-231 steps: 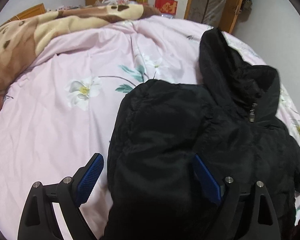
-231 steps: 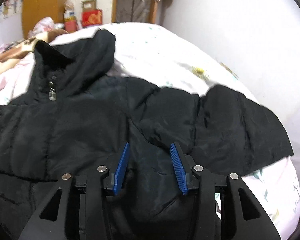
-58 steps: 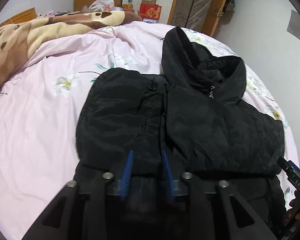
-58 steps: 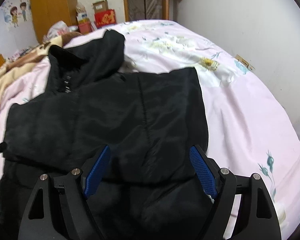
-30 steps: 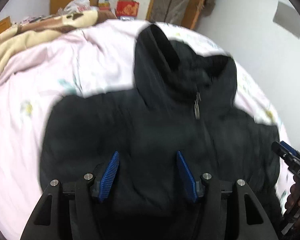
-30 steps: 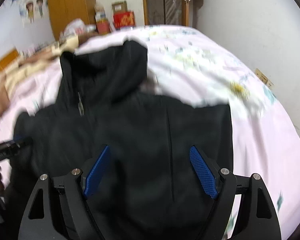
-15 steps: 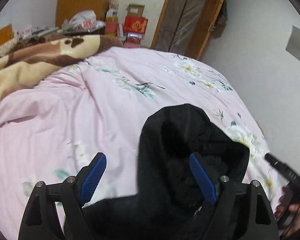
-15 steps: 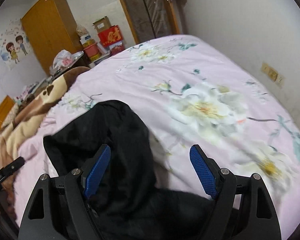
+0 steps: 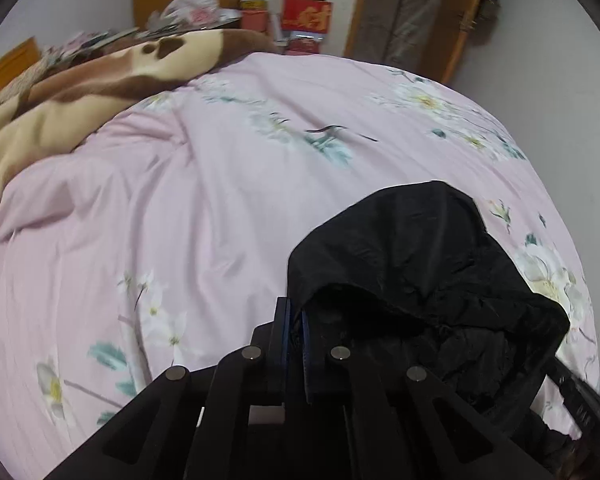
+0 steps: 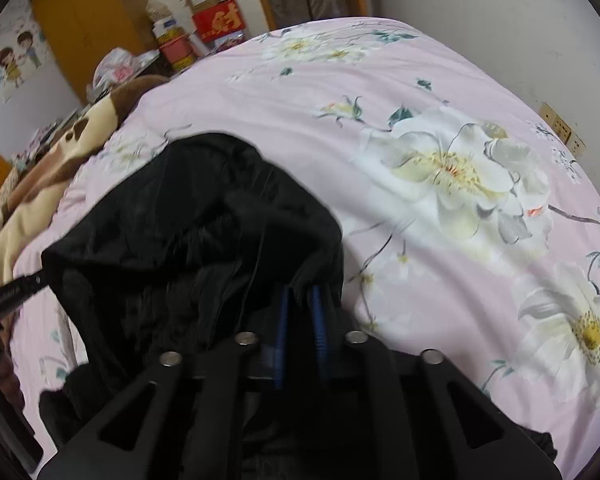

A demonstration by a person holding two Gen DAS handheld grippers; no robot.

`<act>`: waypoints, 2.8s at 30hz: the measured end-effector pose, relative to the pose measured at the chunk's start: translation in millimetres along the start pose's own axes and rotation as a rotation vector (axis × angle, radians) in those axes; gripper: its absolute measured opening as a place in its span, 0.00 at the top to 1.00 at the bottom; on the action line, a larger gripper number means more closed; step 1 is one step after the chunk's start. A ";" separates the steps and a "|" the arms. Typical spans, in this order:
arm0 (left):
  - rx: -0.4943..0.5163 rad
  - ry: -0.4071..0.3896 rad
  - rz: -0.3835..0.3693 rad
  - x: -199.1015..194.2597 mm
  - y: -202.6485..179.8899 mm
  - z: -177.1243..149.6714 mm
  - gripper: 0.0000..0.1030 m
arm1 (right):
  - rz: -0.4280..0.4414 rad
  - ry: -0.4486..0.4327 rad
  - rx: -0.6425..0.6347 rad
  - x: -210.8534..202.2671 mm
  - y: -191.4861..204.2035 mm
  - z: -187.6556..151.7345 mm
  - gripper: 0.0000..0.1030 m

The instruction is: Fold large clothes

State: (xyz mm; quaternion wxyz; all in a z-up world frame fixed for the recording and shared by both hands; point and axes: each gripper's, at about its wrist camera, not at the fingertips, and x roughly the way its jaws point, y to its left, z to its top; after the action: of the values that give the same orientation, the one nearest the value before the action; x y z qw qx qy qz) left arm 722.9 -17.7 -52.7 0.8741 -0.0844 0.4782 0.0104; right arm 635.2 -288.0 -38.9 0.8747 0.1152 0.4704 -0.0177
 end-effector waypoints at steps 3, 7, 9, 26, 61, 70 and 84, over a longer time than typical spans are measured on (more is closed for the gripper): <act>0.029 -0.035 0.000 -15.4 3.4 -7.4 0.96 | 0.004 -0.051 -0.051 -18.5 3.2 -9.8 0.98; 0.034 -0.061 -0.019 -40.1 14.4 -20.7 0.96 | -0.007 -0.084 -0.099 -43.0 2.5 -25.5 0.99; 0.049 -0.068 -0.017 -49.2 16.6 -27.9 0.97 | 0.007 -0.082 -0.090 -51.2 -1.5 -30.0 0.99; 0.118 -0.171 -0.136 -139.5 50.0 -158.0 0.96 | 0.024 -0.127 -0.128 -130.4 -9.7 -87.1 0.99; 0.233 -0.134 -0.167 -117.4 77.2 -213.2 0.96 | 0.107 0.003 -0.283 -45.0 18.2 -10.0 0.88; 0.134 -0.082 -0.132 -121.6 88.1 -208.4 0.91 | 0.131 -0.243 -0.264 -129.8 -19.3 -111.1 0.88; 0.017 -0.066 -0.221 -198.8 123.6 -249.7 0.45 | 0.095 -0.210 -0.121 -155.9 -41.9 -194.1 0.83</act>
State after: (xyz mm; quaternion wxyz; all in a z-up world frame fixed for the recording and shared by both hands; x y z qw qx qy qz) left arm 394.6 77.3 -35.1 0.8860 -0.1288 0.4368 -0.0876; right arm 383.6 -298.5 -20.7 0.9243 0.0820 0.3705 0.0400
